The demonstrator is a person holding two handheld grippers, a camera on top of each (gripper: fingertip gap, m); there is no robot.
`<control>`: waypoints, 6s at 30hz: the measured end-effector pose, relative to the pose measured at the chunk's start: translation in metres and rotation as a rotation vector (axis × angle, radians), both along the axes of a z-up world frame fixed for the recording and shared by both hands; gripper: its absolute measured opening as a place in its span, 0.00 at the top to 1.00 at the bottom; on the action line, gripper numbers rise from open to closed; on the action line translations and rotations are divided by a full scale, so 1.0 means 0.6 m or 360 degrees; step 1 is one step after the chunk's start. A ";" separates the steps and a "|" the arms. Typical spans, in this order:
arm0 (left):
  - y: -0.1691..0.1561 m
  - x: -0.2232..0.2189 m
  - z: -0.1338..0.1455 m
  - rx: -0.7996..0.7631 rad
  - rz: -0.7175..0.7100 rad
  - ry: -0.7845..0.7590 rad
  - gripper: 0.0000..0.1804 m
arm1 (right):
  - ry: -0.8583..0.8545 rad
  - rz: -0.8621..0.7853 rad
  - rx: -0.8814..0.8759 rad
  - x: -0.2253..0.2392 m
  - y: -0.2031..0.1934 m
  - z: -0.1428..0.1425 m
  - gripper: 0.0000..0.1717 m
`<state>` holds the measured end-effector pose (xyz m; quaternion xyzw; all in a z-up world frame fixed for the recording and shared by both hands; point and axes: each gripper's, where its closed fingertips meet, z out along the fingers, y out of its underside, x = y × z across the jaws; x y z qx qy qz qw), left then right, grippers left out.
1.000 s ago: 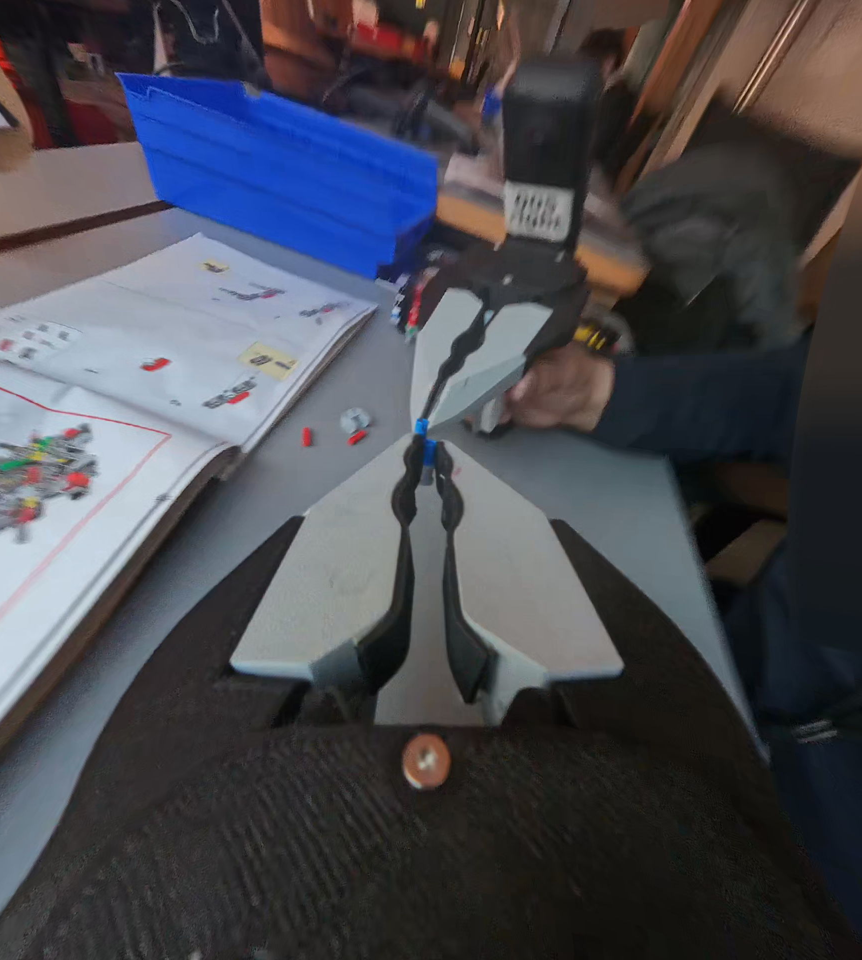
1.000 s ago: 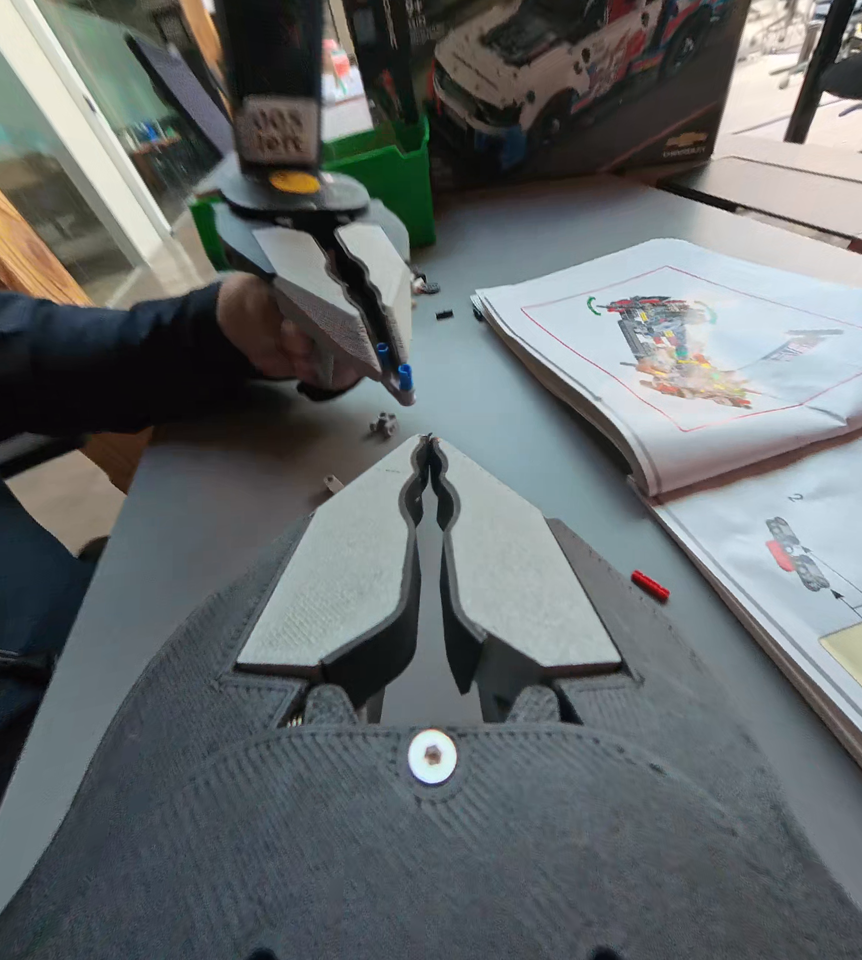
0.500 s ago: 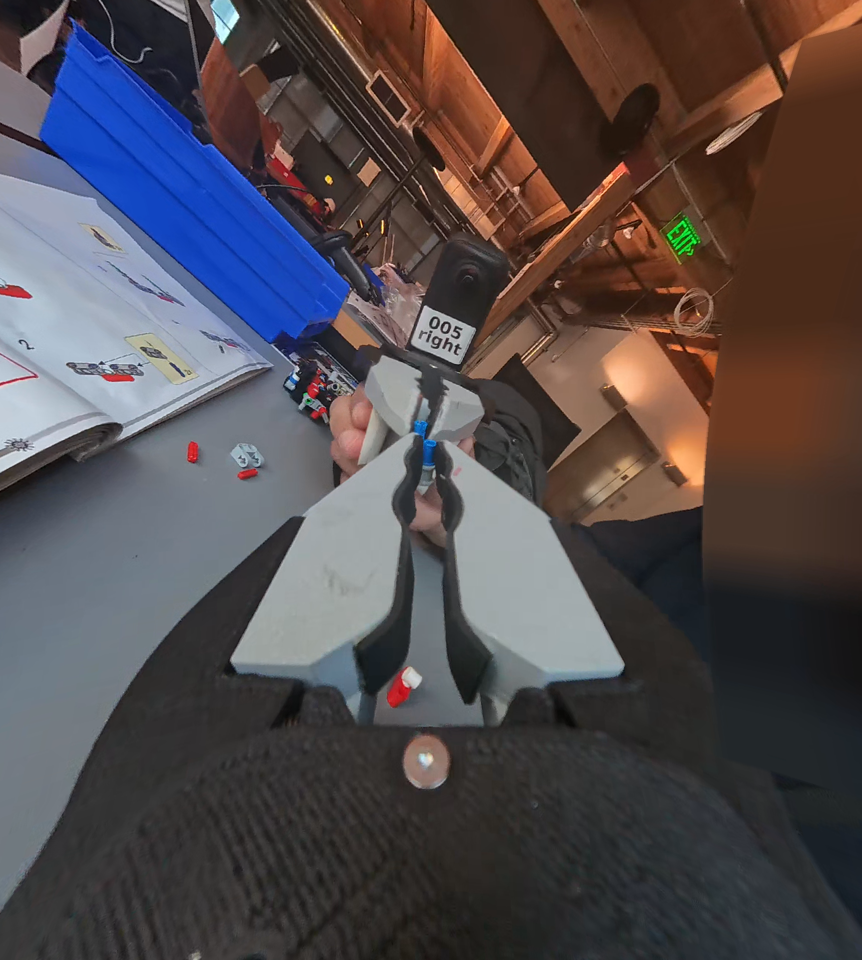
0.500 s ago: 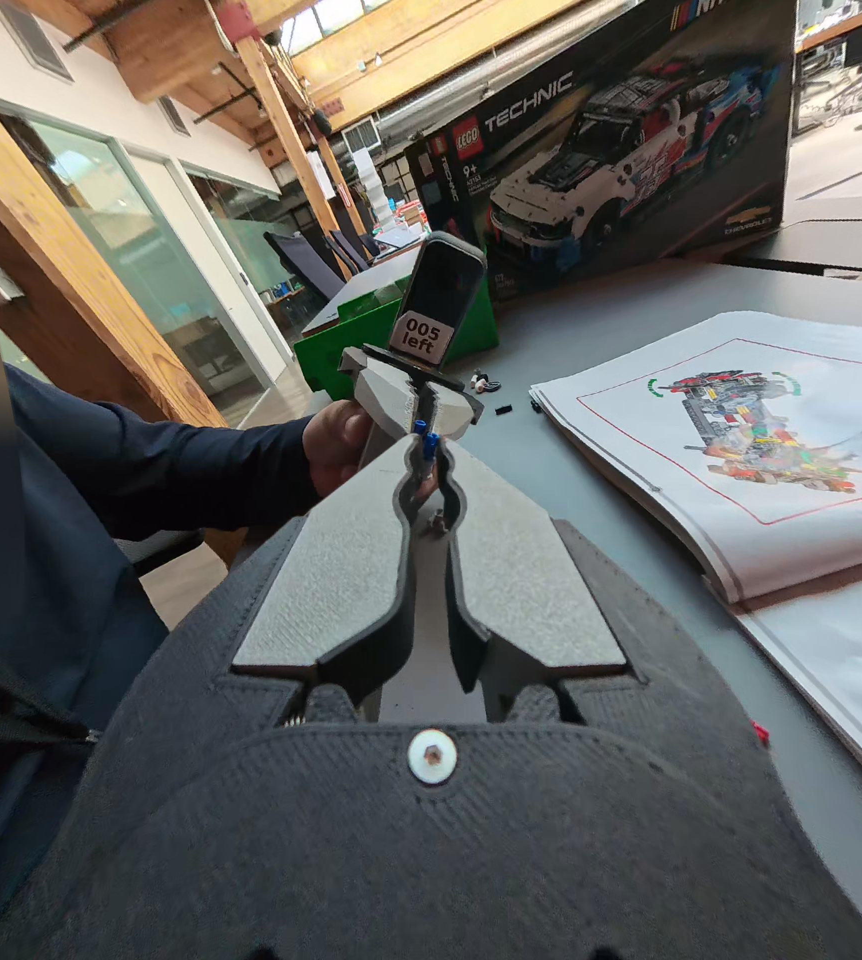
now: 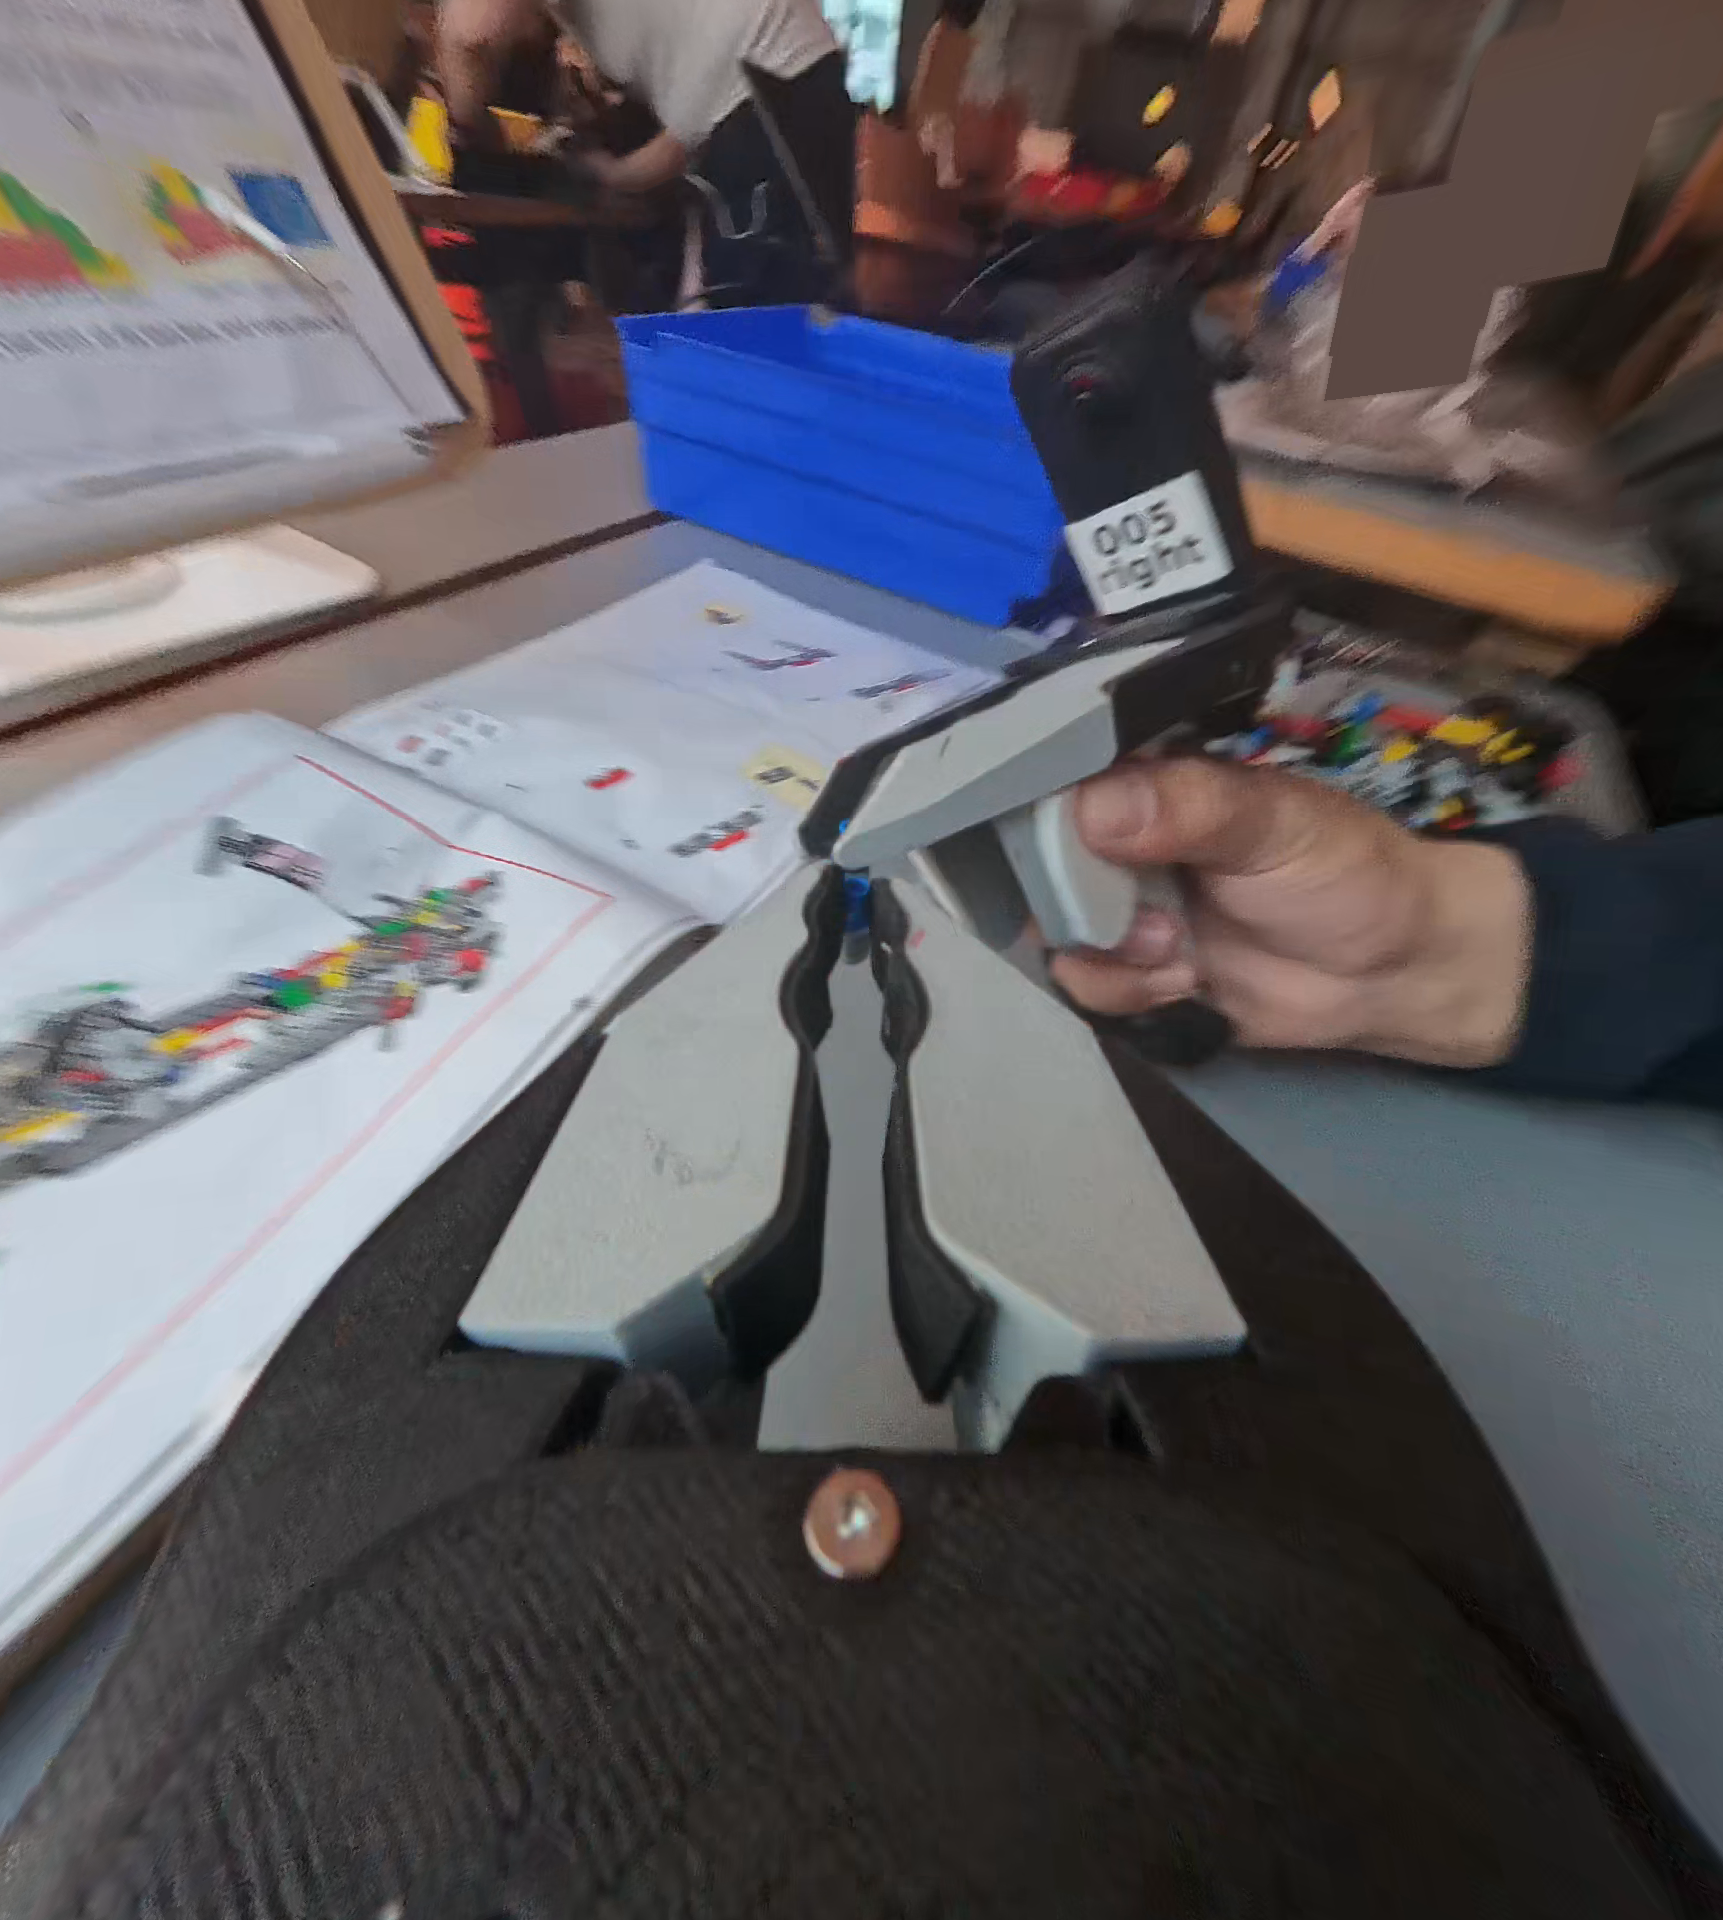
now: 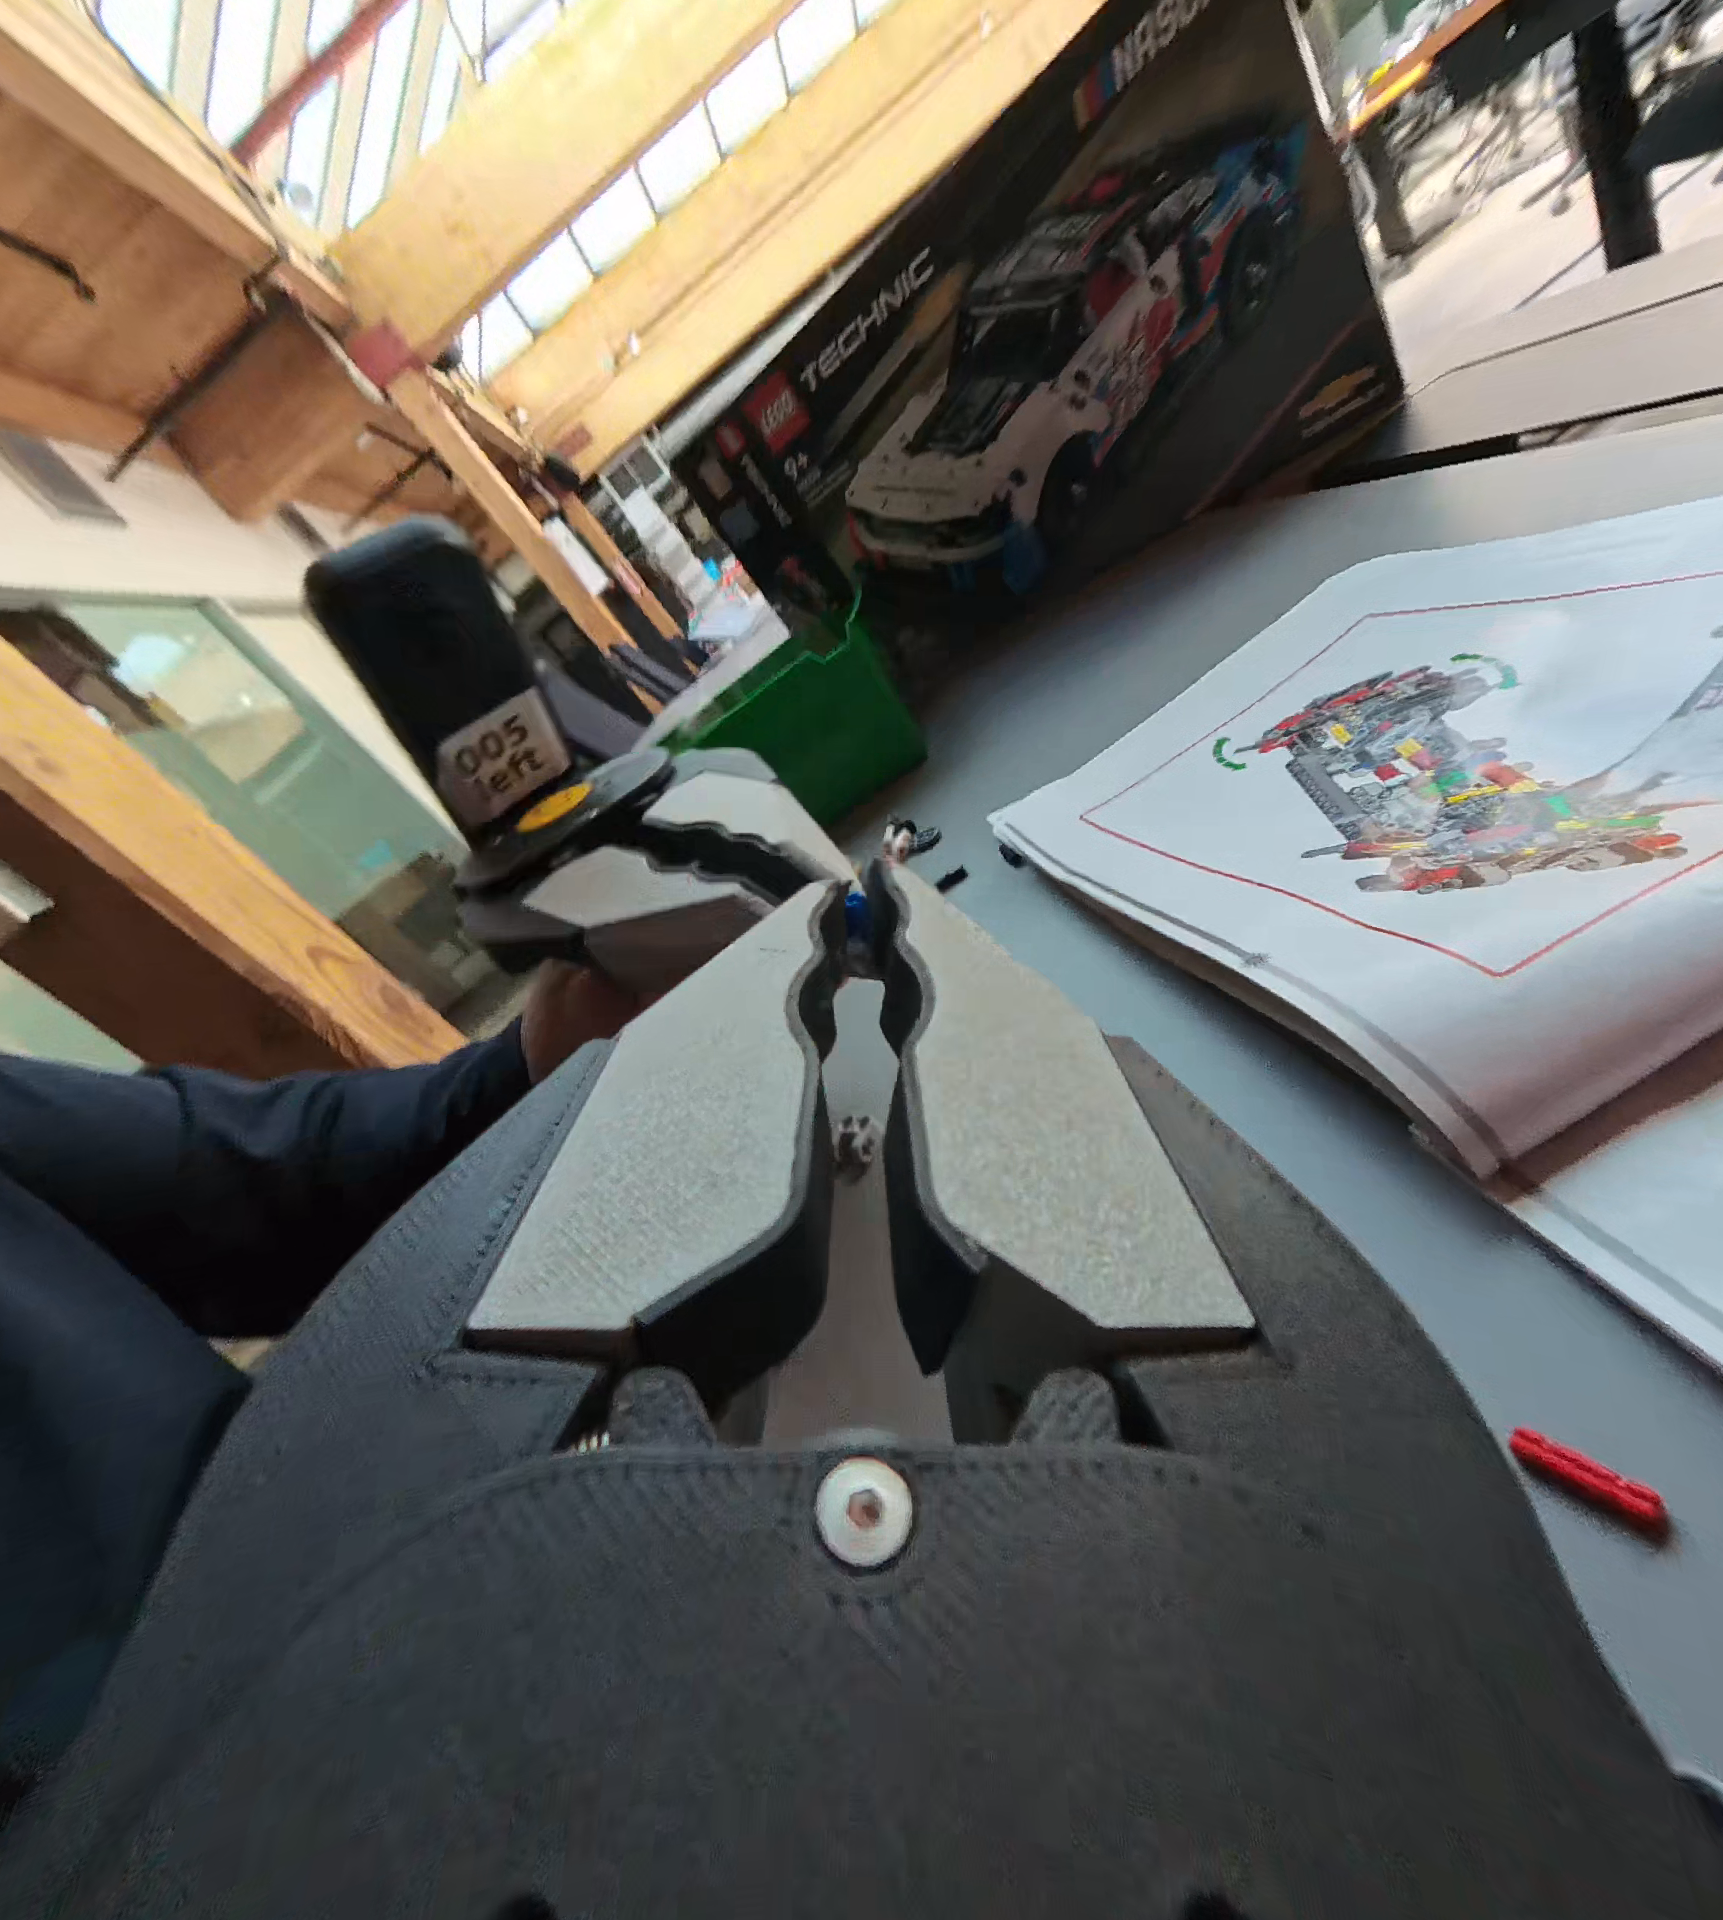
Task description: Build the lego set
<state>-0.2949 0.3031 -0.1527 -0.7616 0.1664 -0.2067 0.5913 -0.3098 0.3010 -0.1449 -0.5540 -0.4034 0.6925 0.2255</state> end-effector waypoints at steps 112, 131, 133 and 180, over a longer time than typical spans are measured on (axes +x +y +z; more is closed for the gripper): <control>-0.018 0.003 0.009 -0.0105 -0.0234 -0.0271 0.99 | -0.0014 0.0309 0.0568 0.008 -0.020 0.001 0.99; 0.003 -0.010 -0.080 -0.0348 -0.0019 0.0158 0.99 | 0.0288 -0.0117 -0.0036 -0.017 0.067 0.062 1.00; 0.014 -0.020 -0.025 -0.0149 0.0030 0.0026 0.99 | 0.0113 -0.0121 0.0080 -0.021 0.072 0.023 1.00; -0.016 -0.014 -0.019 -0.0152 -0.0177 -0.0124 0.99 | 0.1301 0.1957 -0.0655 0.247 -0.097 0.212 0.70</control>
